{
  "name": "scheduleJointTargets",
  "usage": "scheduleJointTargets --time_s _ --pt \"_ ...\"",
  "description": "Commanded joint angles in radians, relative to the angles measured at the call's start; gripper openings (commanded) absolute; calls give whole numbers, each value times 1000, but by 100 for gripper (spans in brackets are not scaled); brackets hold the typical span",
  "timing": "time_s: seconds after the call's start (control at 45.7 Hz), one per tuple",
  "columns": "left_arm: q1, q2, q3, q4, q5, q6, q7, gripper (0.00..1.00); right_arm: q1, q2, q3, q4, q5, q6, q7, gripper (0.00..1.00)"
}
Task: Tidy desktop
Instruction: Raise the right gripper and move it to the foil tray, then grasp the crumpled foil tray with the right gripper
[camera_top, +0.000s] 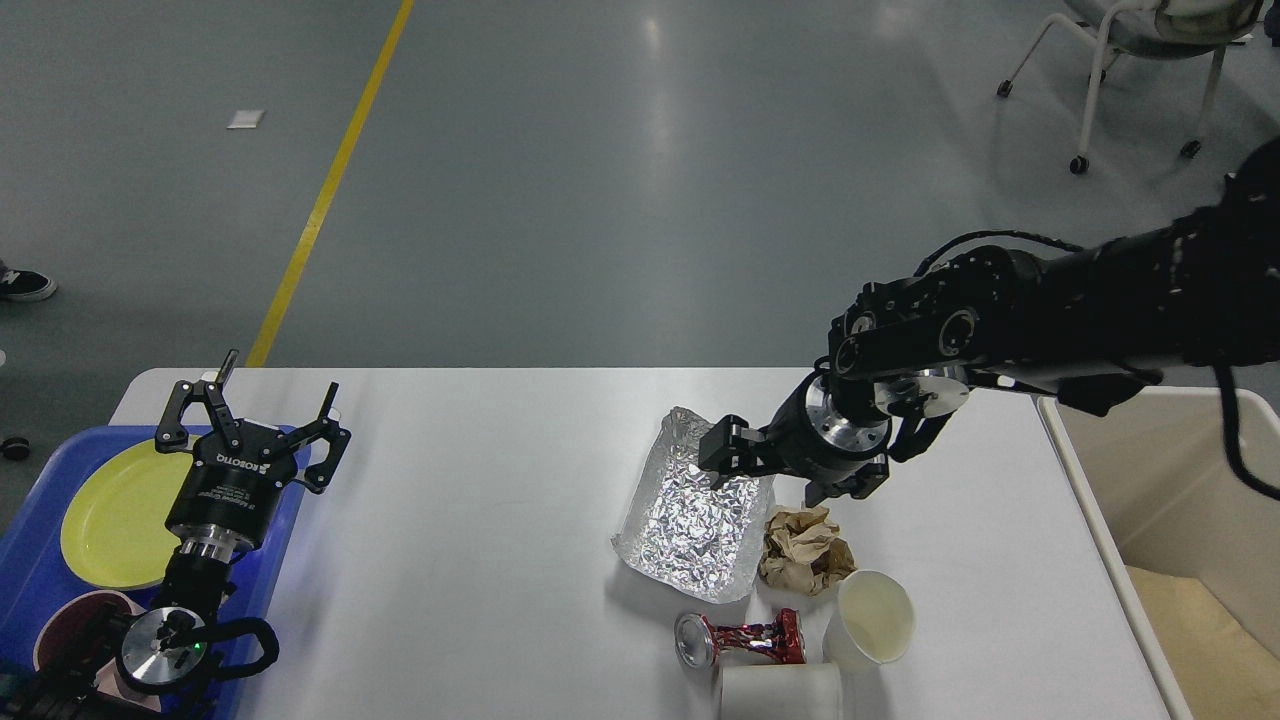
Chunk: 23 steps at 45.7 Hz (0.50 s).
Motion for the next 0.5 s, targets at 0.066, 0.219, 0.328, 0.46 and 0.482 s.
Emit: scheduleJointTargets --time_s 0.066,0.219,0.328,0.46,0.482 --pt "0 0 0 0 0 0 0 96 -146 54 4 -137 7 -5 0 100" --pt "0 0 0 0 0 0 0 96 -278 85 35 -267 21 -5 0 100" --pt "0 0 0 0 0 0 0 96 -325 105 36 -296 22 -5 1 100" --pt "0 0 0 0 0 0 0 97 -356 115 36 -315 21 -13 1 100" --pt "0 0 0 0 0 0 0 96 -364 119 35 -322 21 -22 1 100"
